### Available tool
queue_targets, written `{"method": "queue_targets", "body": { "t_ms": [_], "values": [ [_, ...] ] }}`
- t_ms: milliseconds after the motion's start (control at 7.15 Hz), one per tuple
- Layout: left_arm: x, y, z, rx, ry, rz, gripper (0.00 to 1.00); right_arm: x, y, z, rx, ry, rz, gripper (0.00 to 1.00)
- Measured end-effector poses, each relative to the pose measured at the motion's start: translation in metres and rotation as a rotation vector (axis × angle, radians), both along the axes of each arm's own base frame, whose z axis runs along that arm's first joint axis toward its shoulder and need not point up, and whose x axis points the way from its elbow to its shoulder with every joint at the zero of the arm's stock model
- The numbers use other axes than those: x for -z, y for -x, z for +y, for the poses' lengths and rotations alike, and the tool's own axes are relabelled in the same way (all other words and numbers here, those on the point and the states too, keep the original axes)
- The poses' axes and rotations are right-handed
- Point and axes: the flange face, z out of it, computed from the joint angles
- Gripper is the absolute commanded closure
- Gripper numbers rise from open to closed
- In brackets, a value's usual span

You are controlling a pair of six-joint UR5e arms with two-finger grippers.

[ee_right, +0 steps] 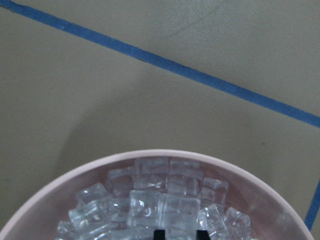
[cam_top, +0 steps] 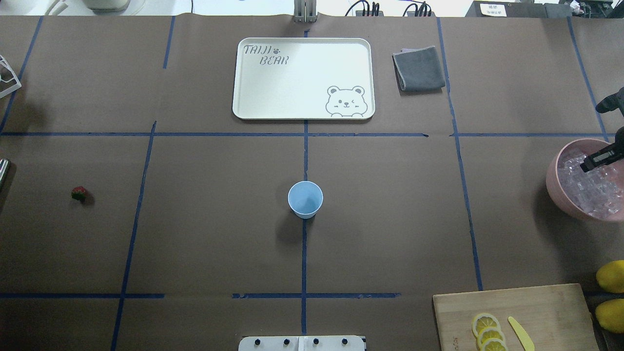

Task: Mash ice and strawberries in cup
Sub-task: 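Lower the right gripper into the pink bowl and grasp an ice cube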

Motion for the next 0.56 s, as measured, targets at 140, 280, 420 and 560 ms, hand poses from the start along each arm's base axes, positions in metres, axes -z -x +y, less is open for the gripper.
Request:
{"method": "queue_targets", "body": {
  "t_ms": [140,280,420,560],
  "values": [
    [0.000,0.000,0.000,0.000,-0.001,0.000,0.00,0.008,-0.008,-0.008,-0.022,-0.006,-0.007,0.89],
    [0.000,0.000,0.000,0.000,-0.001,0.000,0.00,0.023,-0.021,-0.021,-0.053,-0.010,-0.021,0.89],
    [0.000,0.000,0.000,-0.001,-0.001,0.000,0.00,0.051,-0.030,-0.033,-0.075,-0.012,-0.037,0.89],
    [0.000,0.000,0.000,-0.001,0.000,0.000,0.00,0.088,-0.034,-0.041,-0.086,-0.014,-0.048,0.89]
  ]
}}
